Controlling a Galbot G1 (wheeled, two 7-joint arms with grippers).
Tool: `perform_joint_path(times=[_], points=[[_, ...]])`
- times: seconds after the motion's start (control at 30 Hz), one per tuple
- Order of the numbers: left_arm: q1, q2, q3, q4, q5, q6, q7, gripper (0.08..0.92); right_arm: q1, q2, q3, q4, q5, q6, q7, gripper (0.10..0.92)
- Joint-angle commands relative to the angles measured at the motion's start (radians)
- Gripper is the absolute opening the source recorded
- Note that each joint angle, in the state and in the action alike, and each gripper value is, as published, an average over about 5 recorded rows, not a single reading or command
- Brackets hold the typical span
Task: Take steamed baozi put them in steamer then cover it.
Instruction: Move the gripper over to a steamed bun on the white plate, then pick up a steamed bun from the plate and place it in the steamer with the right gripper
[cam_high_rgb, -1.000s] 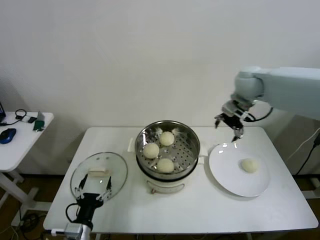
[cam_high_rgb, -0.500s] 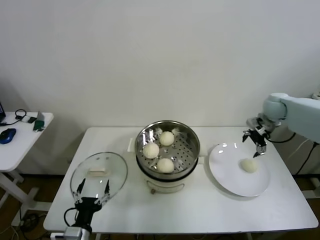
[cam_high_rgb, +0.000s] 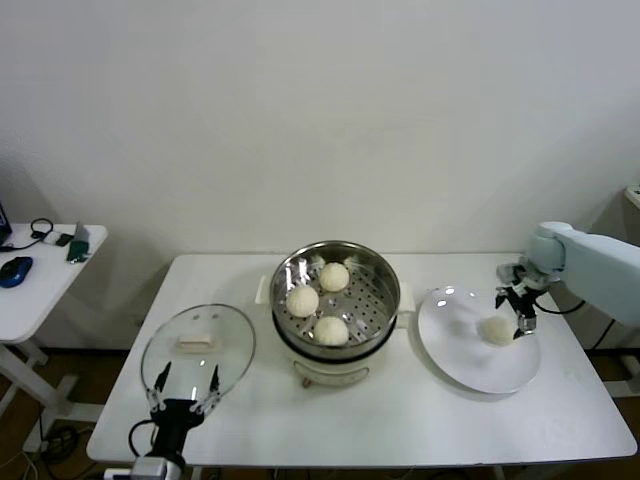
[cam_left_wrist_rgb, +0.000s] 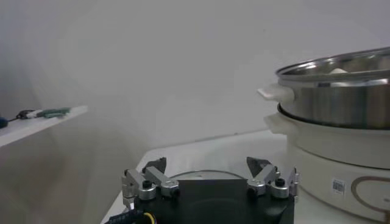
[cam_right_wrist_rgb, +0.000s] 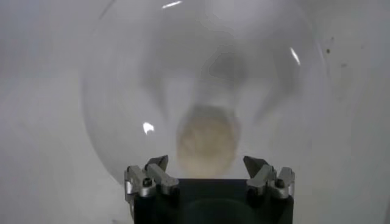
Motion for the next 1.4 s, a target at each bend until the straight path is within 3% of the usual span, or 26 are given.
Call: perform_joint_path(times=[0.03,0.6,0.83,1.07,1.2,1.4], points=[[0.002,0.001,0.001,0.0,0.003,0.0,0.0,0.823,-0.114,0.024,0.117,-0.102,-0.052,0.011,0.053,0.82],[0.01,0.003,0.01,-0.013,0.006,0.0,-0.002,0.823,-0.047,-0.005,0.094,-0.014,0.003,-0.009,0.049,0.65],[0.006,0.007,0.013,-0.018,0.007,0.003,-0.001,0.823,0.388,-0.039,-0.233,0.239,0.262,-0.058,-0.003,0.645],[-0.004,0.012,0.028,-0.018,0.004,0.004,0.0,0.823,0.834,0.04,-0.423,0.528,0.551,-0.141,-0.044,0.645],[-0.01,0.013,0.036,-0.021,0.003,0.005,0.002,0.823,0.907,0.117,-0.395,0.634,0.676,-0.201,-0.03,0.645],[-0.007,0.019,0.038,-0.027,-0.006,0.004,0.002,0.823,0.819,0.199,-0.343,0.754,0.686,-0.277,0.04,0.645]])
